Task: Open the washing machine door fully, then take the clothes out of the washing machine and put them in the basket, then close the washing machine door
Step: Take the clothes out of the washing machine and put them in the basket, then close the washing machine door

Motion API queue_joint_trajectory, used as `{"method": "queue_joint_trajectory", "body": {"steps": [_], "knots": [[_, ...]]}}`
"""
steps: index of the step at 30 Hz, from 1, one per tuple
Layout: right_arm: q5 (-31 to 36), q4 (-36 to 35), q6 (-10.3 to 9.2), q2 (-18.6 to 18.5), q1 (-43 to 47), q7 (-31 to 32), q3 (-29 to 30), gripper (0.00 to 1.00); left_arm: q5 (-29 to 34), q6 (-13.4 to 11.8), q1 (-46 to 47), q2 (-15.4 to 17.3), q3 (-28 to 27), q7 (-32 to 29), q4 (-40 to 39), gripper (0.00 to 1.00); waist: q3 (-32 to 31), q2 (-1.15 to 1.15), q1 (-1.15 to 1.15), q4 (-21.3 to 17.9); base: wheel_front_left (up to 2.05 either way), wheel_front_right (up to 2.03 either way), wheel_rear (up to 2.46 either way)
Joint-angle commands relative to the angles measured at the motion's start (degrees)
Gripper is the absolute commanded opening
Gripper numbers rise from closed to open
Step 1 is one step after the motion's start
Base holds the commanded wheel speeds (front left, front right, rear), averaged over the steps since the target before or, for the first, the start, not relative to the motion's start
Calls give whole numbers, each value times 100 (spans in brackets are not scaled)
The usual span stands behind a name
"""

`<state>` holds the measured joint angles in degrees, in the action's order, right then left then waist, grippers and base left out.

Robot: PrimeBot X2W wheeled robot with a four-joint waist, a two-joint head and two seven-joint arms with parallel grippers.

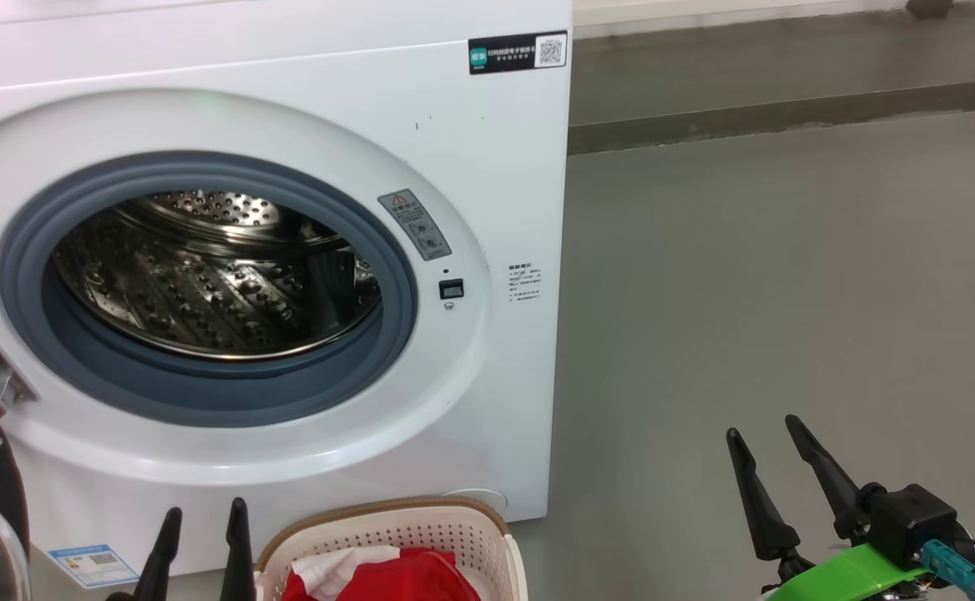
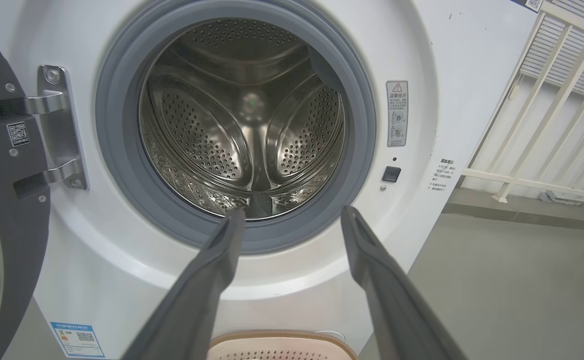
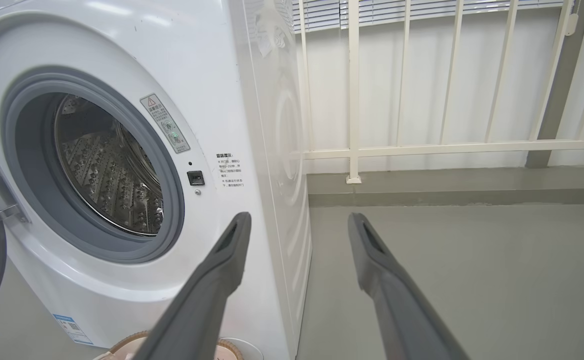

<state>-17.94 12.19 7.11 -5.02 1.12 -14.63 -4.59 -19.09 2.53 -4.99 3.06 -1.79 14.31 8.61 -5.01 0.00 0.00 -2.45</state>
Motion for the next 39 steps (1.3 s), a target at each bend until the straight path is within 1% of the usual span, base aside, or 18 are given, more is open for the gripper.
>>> {"method": "queue_joint_trajectory", "body": {"steps": [1, 8, 14, 17, 26, 33, 39], "knots": [[60, -162, 37, -56, -81, -37, -105, 100, 57, -39, 85, 61, -163, 69, -157, 100, -2, 0, 0, -2, 0, 0, 0], [55, -164, 37, -73, -81, -37, -83, 100, 57, -64, 76, 69, -167, 69, -142, 100, -12, 0, 0, -19, 0, 0, 0], [59, -146, 37, -95, -71, -37, -67, 100, -126, -33, 77, 50, -199, 69, -197, 100, -5, 0, 0, -8, 0, 0, 0], [55, -144, 37, -97, -72, -37, -52, 100, 4, -53, 59, 95, -147, 69, -295, 100, 3, 0, 0, 8, 0, 0, 0], [39, -129, 37, -97, -55, -37, -74, 100, 117, -175, -12, 121, -96, 66, -439, 100, -21, 0, 0, 25, -8, 8, 0], [34, -115, 37, -118, -48, -37, -82, 100, 137, -237, -66, 129, -56, 15, -510, 100, -46, 0, 0, 14, -89, 89, 0], [28, -104, 37, -131, -46, -37, -98, 100, 143, -278, -114, 149, -15, -58, -586, 100, -59, 0, 0, -11, -167, 167, 0]]}}
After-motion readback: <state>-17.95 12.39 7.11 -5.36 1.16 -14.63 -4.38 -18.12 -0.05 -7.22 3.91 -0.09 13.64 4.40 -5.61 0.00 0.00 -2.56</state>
